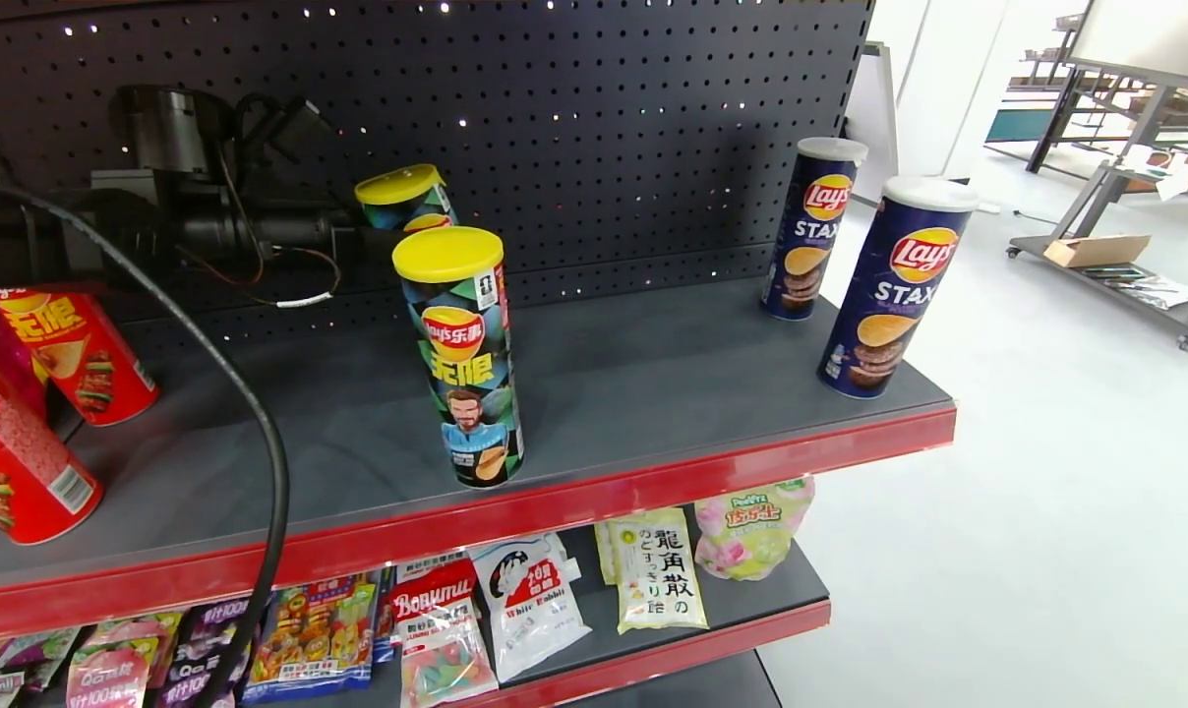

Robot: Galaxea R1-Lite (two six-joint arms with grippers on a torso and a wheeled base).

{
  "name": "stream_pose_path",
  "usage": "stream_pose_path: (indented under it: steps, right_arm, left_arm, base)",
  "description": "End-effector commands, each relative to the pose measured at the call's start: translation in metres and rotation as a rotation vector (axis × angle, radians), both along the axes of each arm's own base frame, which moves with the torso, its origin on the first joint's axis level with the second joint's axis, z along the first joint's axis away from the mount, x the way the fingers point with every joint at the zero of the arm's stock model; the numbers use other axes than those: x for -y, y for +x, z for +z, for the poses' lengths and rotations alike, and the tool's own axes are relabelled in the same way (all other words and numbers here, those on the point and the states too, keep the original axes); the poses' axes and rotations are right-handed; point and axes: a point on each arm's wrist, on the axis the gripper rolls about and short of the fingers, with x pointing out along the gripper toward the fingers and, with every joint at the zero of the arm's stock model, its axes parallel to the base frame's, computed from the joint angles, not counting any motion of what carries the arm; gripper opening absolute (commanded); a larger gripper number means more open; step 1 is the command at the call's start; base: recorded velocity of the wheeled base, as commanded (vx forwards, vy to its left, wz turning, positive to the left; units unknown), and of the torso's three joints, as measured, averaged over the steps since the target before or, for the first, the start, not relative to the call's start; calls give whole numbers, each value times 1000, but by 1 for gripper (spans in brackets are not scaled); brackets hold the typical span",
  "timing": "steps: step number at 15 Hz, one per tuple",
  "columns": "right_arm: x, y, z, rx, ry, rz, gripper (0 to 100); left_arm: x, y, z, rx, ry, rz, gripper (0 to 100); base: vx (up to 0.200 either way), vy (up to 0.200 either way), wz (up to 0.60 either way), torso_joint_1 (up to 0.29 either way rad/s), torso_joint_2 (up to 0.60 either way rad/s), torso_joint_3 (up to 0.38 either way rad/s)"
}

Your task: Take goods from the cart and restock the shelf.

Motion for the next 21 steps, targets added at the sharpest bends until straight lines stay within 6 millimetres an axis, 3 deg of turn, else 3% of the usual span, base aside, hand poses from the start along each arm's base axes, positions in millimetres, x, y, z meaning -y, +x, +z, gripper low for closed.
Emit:
stream_pose_path:
  steps: [1,8,21]
  right_arm:
    - [0,0,0,-1,0,0,100]
    - [0,0,0,-1,0,2,100]
    - [0,0,0,-1,0,0,100]
  left_arm:
    - [8,3,0,7,0,-19,0]
    - [21,8,-2,29,13,-51,0]
    - [19,11,-3,35,88,-64,0]
  base:
    - [0,0,0,0,0,0]
    - [0,0,0,0,0,0]
    - [0,0,0,0,0,0]
